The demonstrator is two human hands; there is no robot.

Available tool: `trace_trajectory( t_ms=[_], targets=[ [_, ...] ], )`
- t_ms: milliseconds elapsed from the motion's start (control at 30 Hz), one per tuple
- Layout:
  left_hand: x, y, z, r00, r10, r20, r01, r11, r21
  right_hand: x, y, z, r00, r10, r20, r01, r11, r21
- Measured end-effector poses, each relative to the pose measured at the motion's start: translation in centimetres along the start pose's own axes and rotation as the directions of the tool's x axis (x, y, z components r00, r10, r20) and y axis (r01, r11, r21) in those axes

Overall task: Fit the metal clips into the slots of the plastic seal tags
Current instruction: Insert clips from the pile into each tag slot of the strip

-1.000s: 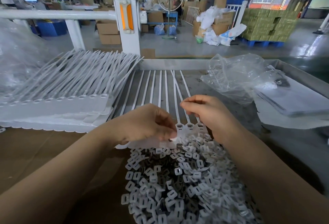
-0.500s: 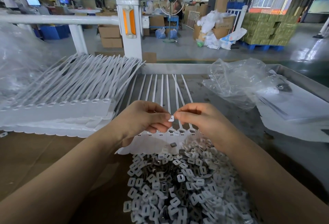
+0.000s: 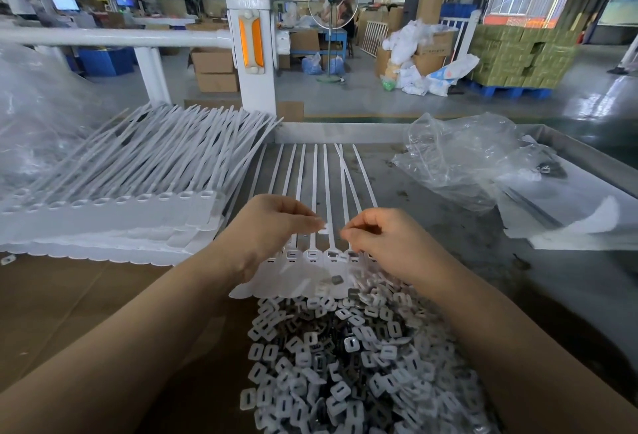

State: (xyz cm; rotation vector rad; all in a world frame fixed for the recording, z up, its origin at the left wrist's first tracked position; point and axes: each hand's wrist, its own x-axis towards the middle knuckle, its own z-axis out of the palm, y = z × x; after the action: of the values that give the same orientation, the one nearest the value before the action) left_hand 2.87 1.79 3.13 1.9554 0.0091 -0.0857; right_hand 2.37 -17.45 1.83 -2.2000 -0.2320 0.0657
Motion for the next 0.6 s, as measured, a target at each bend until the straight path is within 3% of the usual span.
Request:
trace_trajectory(
  t_ms=[200,333,600],
  targets=[
    [-0.1,-0.5,1.9,0.998,-0.065,0.01,0.064,0.995,0.072,0.3,0.3,-0.1,1.0,0.019,0.014,-0.018,0.998,-0.052],
    [-0.2,-0.7,2.1,0.996,-0.09,0.003,0.089,0.992,0.088,0.1,0.2,-0.3,0.996,-0.003,0.091,0.012,0.995,-0.098],
    [-0.4,-0.8,2.3,0.995,-0.094,-0.041,0.098,0.987,0.13,-0.3,-0.4,-0.2,0.992,-0.063,0.109,0.083,0.979,-0.188]
  ],
)
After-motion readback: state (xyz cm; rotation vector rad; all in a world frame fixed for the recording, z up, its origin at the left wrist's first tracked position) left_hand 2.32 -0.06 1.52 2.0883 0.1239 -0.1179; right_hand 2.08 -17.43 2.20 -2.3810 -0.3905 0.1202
